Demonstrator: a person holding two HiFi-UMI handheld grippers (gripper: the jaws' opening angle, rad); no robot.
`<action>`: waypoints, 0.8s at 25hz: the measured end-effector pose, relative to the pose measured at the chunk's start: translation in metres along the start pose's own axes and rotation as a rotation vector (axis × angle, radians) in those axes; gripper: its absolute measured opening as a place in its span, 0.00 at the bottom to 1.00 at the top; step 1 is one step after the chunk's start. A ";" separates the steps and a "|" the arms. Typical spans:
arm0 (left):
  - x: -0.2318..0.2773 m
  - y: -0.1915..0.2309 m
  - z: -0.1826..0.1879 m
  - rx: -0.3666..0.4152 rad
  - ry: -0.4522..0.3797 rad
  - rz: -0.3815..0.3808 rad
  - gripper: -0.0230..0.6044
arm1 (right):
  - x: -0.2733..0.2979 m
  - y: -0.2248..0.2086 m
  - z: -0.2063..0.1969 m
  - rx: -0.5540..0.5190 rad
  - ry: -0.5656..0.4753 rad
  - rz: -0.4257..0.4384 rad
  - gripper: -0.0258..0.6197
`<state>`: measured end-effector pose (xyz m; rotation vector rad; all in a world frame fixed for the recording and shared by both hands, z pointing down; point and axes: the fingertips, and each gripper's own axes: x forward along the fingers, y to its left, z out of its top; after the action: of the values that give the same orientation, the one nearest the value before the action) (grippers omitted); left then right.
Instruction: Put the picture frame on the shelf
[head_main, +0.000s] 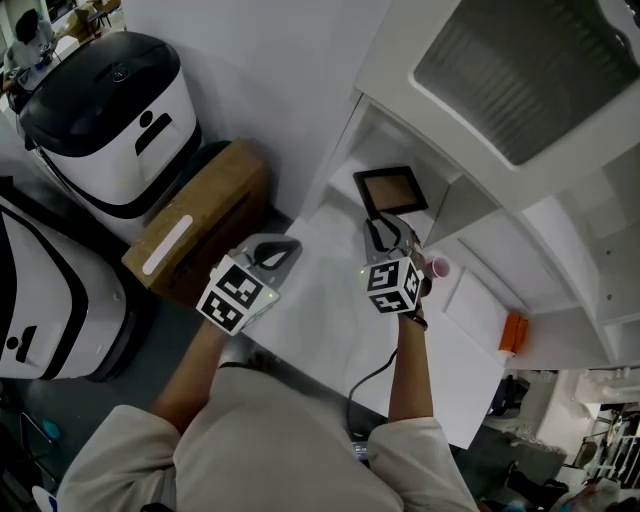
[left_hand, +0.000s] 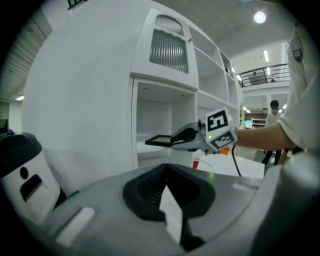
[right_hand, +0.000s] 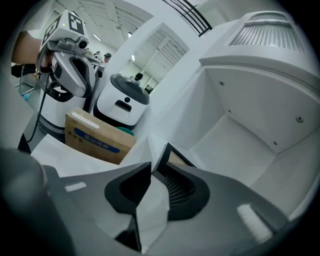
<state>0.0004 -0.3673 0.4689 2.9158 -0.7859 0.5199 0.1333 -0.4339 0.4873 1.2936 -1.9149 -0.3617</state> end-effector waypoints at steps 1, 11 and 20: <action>0.000 0.000 0.000 0.000 0.001 -0.002 0.04 | 0.001 -0.001 0.001 0.008 0.001 0.004 0.18; 0.006 0.002 -0.002 -0.001 0.004 -0.021 0.04 | 0.014 -0.007 0.004 0.030 0.021 0.015 0.18; 0.005 0.002 -0.004 -0.006 0.006 -0.016 0.04 | 0.026 -0.010 0.008 0.044 0.032 0.050 0.19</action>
<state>0.0025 -0.3704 0.4739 2.9110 -0.7620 0.5232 0.1295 -0.4626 0.4873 1.2699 -1.9344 -0.2724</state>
